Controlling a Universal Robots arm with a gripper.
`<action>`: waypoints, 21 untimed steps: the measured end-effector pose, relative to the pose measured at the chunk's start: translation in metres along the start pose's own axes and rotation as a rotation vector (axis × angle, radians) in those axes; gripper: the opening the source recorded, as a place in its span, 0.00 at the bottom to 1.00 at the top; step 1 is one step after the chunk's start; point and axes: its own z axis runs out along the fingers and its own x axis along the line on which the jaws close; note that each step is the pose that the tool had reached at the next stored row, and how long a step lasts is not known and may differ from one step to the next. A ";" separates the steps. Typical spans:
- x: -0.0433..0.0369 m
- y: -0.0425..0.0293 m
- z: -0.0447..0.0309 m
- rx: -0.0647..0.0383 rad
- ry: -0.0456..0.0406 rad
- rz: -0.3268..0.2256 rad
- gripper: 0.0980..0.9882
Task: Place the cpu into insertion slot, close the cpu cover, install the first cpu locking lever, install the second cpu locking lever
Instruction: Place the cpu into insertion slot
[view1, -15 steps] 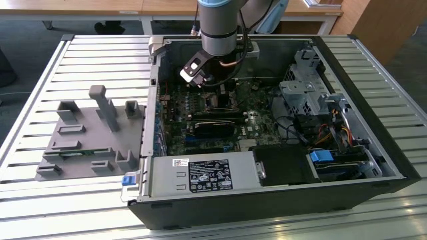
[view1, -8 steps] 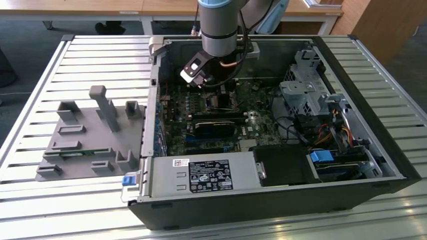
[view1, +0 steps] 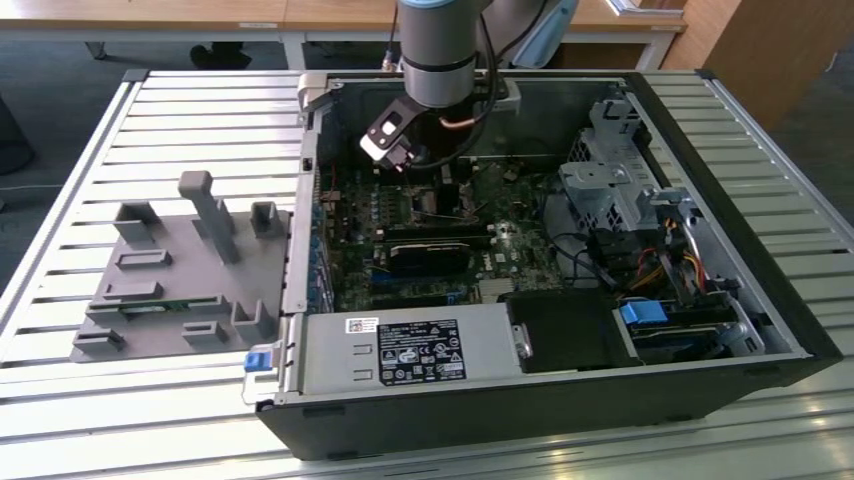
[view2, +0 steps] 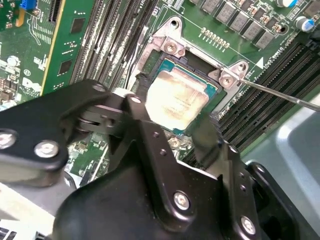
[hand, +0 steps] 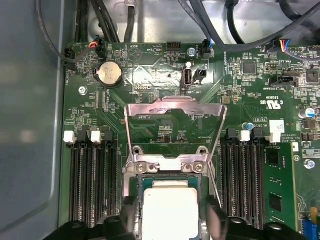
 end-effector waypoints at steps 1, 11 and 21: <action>0.0000 0.0001 -0.0010 0.000 0.0000 0.000 0.63; -0.0001 0.0016 -0.0059 0.008 -0.0001 0.000 0.16; -0.0001 0.0020 -0.0085 0.009 -0.0001 0.000 0.01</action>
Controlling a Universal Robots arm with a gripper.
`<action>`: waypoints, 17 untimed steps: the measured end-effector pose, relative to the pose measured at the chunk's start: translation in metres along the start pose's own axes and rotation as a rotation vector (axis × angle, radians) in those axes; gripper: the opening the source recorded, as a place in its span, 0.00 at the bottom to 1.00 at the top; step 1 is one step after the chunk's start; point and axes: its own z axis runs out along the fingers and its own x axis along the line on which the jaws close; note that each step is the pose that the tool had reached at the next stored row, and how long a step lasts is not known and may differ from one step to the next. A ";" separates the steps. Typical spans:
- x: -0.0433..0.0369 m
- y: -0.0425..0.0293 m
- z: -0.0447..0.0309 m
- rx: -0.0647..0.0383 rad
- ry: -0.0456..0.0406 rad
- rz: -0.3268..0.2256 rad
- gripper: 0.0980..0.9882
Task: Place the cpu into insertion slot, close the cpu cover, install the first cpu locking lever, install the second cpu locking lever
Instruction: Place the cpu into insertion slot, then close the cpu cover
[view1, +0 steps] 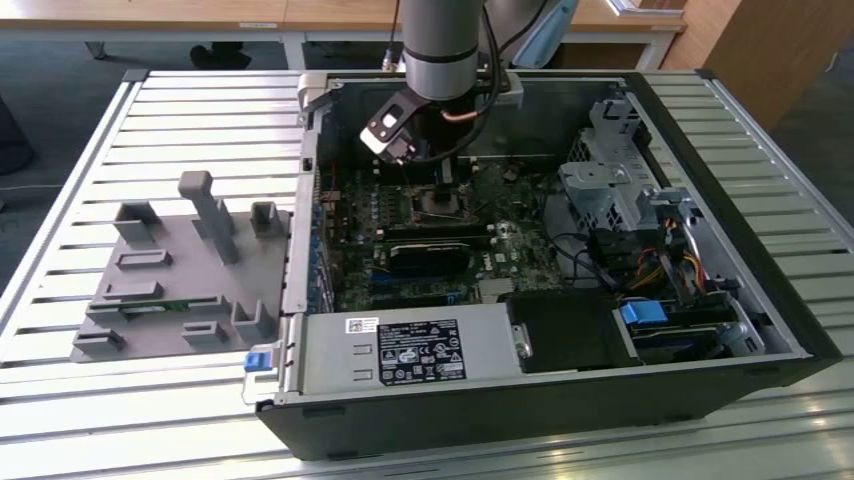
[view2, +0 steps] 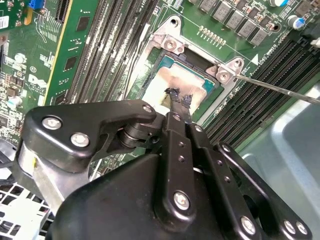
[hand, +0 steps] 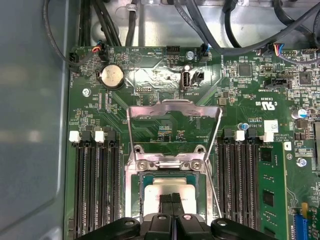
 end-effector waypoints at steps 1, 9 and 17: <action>0.0000 0.0000 -0.0002 0.000 0.0000 0.000 0.01; -0.0001 0.0002 -0.0023 0.000 -0.0010 0.000 0.01; -0.0001 0.0006 -0.0065 0.000 -0.0012 0.000 0.01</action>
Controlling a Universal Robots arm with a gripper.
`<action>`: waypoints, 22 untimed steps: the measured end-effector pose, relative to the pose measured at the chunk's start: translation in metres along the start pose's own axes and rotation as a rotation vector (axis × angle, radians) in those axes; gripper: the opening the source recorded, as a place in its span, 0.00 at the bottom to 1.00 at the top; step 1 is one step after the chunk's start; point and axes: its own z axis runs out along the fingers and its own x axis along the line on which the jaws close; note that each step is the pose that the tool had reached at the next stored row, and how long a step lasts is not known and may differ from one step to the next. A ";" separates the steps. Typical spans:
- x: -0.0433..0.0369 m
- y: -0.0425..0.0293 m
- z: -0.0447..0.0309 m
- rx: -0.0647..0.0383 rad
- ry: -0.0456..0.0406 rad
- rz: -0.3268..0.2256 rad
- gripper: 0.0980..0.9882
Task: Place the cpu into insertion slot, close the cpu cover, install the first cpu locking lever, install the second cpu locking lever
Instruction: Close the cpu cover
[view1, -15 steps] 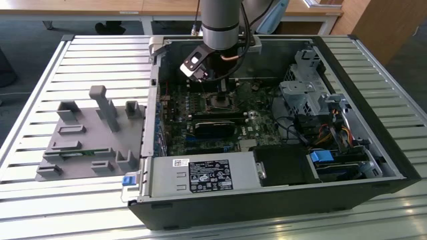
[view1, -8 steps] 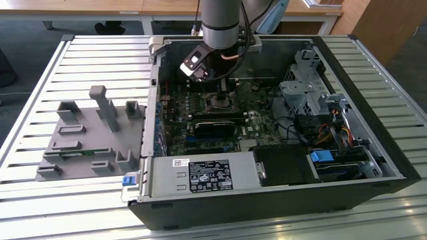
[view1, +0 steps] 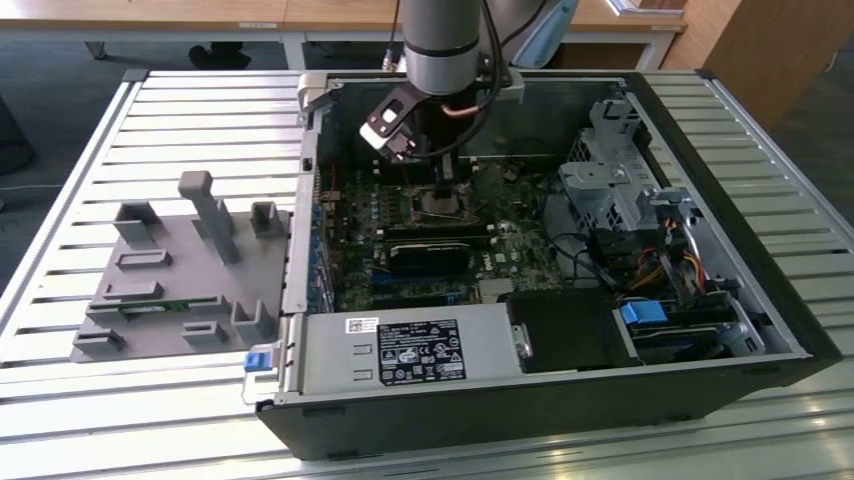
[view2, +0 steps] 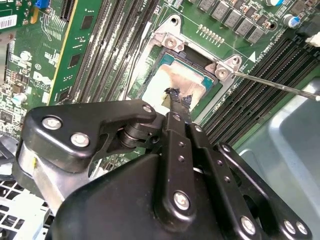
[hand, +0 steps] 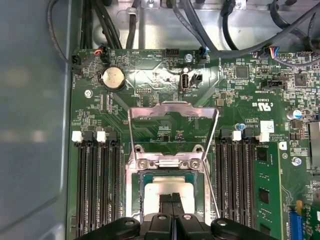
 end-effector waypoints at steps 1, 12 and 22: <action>0.0000 0.0002 -0.0010 0.000 -0.0002 0.000 0.01; -0.0005 0.0027 -0.0271 0.004 -0.0026 0.000 0.01; -0.0033 0.0050 -0.0515 0.004 -0.0030 0.001 0.01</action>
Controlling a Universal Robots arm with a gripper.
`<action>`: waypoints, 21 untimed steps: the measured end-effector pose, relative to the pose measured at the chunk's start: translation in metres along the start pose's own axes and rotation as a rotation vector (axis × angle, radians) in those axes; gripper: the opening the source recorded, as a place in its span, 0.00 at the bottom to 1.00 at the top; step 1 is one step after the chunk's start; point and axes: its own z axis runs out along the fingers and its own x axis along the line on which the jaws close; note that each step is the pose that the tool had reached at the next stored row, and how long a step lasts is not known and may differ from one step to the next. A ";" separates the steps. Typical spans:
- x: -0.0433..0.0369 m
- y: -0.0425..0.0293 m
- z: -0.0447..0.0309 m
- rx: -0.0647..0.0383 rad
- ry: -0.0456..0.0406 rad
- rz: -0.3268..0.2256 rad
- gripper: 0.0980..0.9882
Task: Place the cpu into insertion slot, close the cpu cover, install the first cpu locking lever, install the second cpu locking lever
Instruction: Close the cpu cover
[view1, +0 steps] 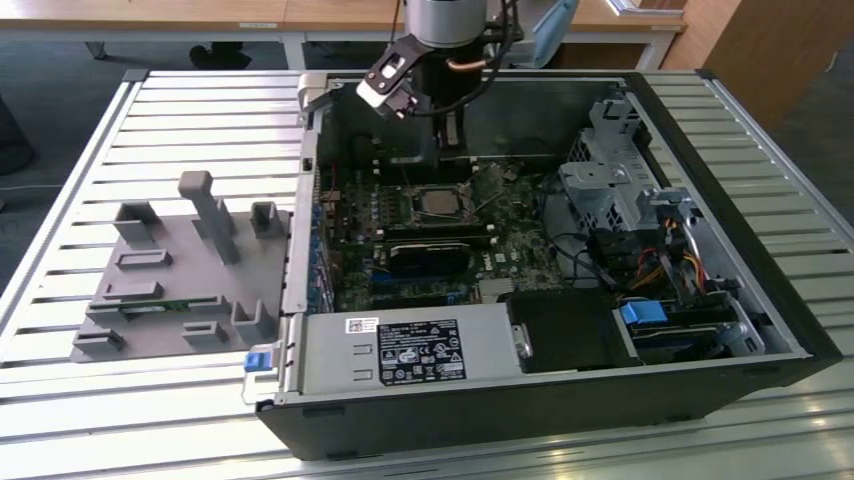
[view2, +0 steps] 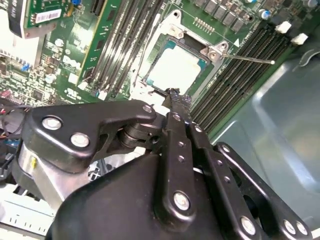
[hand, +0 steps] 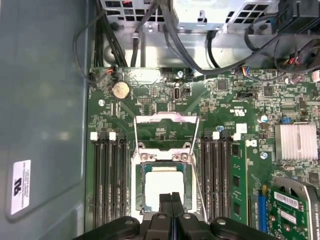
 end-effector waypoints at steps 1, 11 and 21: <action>-0.0014 0.0001 0.0000 0.000 -0.0001 0.000 0.01; -0.0049 0.0151 -0.0014 0.044 -0.0014 0.000 0.01; -0.0045 0.0280 -0.0038 0.044 0.0020 -0.051 0.01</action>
